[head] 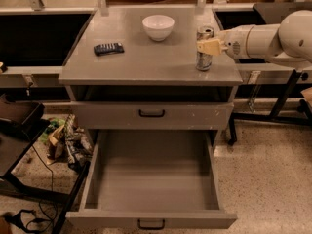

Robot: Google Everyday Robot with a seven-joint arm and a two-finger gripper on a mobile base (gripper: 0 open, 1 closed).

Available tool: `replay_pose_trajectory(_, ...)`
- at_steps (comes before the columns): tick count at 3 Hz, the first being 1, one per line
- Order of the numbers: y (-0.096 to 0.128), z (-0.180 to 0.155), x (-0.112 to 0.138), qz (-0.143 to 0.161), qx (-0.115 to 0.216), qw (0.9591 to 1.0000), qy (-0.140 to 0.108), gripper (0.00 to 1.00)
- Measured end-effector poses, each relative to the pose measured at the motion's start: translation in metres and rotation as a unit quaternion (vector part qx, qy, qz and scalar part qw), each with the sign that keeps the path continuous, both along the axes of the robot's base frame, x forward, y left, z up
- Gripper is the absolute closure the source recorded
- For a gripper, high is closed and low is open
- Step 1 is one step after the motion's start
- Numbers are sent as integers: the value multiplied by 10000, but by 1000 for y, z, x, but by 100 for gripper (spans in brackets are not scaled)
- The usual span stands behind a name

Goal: Pick redbull can from middle drawer and place on counter

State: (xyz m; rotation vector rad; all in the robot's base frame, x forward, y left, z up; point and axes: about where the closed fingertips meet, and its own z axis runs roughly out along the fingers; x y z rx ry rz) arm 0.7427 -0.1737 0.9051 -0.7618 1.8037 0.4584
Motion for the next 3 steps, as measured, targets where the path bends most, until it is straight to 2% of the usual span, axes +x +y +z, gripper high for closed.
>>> replay_pose_trajectory(3,0,0,0,1,0,10000,0,11)
